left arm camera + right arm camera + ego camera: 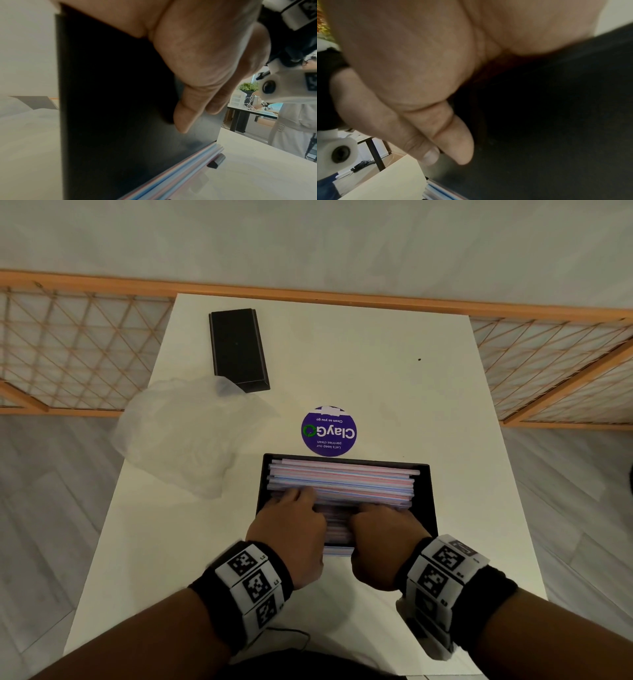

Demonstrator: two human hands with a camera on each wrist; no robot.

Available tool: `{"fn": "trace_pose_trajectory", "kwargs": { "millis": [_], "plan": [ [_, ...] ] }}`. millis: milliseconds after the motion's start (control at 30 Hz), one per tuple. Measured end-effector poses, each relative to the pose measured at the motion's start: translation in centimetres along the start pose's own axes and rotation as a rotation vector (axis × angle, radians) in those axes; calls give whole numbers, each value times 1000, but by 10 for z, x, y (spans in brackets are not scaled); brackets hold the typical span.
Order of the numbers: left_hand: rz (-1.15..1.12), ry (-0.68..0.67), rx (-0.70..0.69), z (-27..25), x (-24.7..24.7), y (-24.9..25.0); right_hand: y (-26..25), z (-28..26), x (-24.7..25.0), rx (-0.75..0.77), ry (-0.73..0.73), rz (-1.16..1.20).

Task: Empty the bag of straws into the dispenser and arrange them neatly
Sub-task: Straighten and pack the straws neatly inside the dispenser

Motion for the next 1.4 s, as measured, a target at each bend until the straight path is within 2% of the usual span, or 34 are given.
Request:
{"fn": "trace_pose_trajectory", "kwargs": {
  "millis": [233,333,400,600,867,967,1100,1200,1333,1400],
  "plan": [
    [-62,152,-57,-5,12,-3,0,-18,14,50,163,65],
    [-82,56,-95,-3,7,-2,3,-15,3,4,74,140],
    [-12,58,-96,-1,-2,-2,5,-9,-7,-15,29,128],
    [-3,-43,1,3,-7,-1,8,-3,-12,-39,58,117],
    [5,-41,6,5,-6,-1,9,-1,-10,-79,21,150],
    [-39,22,6,2,-4,-2,6,-4,-9,-58,47,162],
    [-70,141,-62,-3,2,-2,6,-15,0,46,201,139],
    [-83,61,-91,-4,-2,0,5,-15,-5,40,126,175],
    [54,-71,-91,0,-2,2,7,-7,-13,-43,6,135],
    [60,-81,-86,0,-2,3,7,-5,-12,-62,-12,133]
  ]
}}
Point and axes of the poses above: each hand's wrist, its own z-axis towards the middle knuckle, its own x-axis out of the back of the hand, y = z × x, the point moved 3 cm from there along z, towards the middle knuckle, and after that the axes turned 15 degrees about z, right-handed, at the moved point
